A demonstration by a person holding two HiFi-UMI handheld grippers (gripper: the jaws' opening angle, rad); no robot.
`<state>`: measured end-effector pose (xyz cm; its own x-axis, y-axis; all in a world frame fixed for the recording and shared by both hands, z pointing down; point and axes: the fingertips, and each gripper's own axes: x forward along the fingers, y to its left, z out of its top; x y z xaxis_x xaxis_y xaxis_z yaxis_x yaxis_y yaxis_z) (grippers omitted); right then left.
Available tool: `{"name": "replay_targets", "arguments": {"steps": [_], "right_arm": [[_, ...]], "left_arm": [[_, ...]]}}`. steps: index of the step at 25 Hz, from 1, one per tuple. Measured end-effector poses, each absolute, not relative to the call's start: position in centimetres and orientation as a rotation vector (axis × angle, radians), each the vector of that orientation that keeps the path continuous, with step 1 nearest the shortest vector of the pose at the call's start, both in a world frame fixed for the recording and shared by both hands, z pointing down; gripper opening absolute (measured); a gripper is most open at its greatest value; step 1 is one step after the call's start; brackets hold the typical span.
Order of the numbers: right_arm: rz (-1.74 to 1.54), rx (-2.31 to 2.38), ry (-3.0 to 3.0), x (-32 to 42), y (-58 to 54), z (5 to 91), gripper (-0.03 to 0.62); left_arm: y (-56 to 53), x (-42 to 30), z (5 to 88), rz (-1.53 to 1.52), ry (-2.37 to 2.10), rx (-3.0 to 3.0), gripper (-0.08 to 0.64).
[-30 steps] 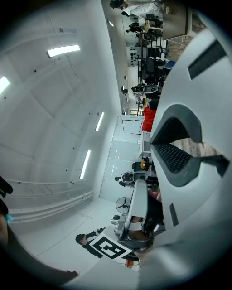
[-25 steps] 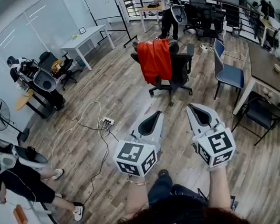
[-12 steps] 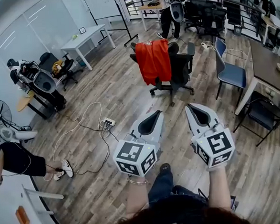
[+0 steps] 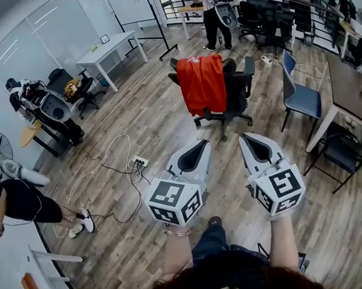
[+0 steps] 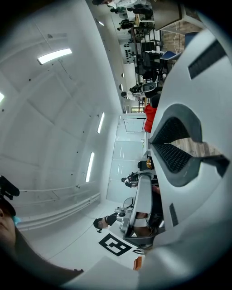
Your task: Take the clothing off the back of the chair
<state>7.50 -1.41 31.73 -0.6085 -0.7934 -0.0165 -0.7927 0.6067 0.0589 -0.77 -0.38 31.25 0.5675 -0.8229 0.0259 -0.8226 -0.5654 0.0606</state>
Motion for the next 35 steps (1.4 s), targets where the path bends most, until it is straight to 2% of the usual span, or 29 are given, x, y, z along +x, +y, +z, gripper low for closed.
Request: {"name": "replay_targets", "arguments": {"steps": [22, 35], "right_arm": [[-0.066, 1.491, -2.745, 2.9, -16.4, 31.3, -0.003], [-0.021, 1.542, -2.713, -0.1, -22.5, 31.8, 0.064]], "left_arm": [[-16.2, -6.5, 30.7, -0.019, -1.34, 2.777, 0.028], [-23.1, -10.6, 31.2, -0.036, -1.254, 2.785, 0.032]]}}
